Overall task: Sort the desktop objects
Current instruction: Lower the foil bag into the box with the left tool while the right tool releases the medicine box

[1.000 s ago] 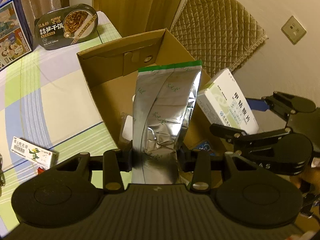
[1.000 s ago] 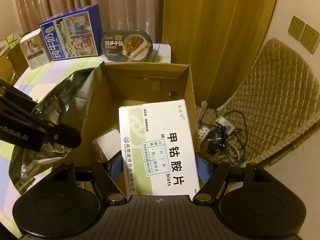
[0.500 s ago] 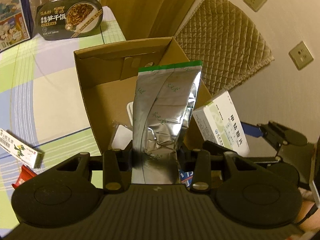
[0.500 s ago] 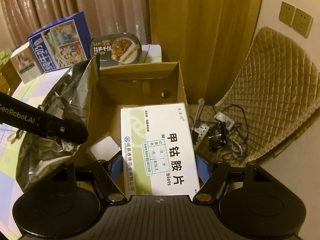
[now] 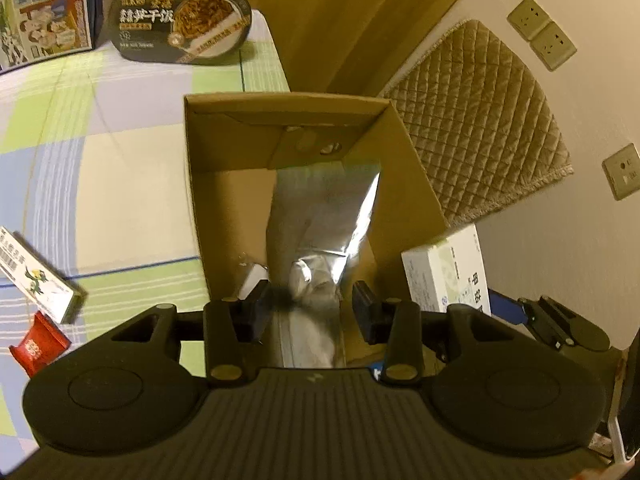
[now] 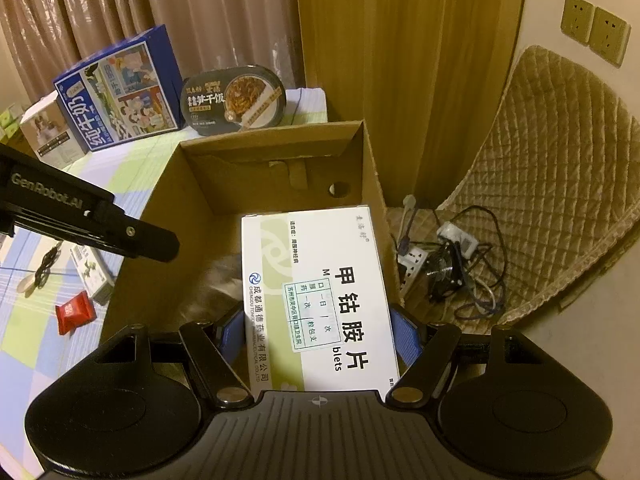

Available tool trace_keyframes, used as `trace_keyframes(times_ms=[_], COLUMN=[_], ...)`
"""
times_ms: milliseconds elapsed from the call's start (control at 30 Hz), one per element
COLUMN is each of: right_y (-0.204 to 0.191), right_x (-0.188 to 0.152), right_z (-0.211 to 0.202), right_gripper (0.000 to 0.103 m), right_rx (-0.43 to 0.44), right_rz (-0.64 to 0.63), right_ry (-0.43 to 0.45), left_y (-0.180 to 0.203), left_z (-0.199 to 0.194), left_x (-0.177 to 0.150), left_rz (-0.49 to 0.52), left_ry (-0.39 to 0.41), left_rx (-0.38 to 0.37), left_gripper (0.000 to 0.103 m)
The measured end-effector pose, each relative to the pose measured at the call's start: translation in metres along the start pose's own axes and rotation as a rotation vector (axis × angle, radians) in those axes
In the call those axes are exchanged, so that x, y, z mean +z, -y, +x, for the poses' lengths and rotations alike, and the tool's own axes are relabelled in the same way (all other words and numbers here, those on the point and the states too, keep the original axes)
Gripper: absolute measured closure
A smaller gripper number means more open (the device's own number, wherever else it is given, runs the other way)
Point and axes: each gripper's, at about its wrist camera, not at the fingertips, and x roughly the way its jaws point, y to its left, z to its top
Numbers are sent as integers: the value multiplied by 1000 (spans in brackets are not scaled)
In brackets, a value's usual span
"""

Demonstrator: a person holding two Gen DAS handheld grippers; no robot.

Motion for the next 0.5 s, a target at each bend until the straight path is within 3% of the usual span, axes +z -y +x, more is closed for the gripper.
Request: trace_keyframes(times_ms=[500], right_y=[-8], right_x=[0], right_z=[5], right_gripper=[33], right_rx=[50], right_rz=[43], right_ry=[-2], left_y=[-16], left_z=[-18], left_x=[-12], left_rz=[57], left_ry=[22], left_rx=[44], left_gripper=[64])
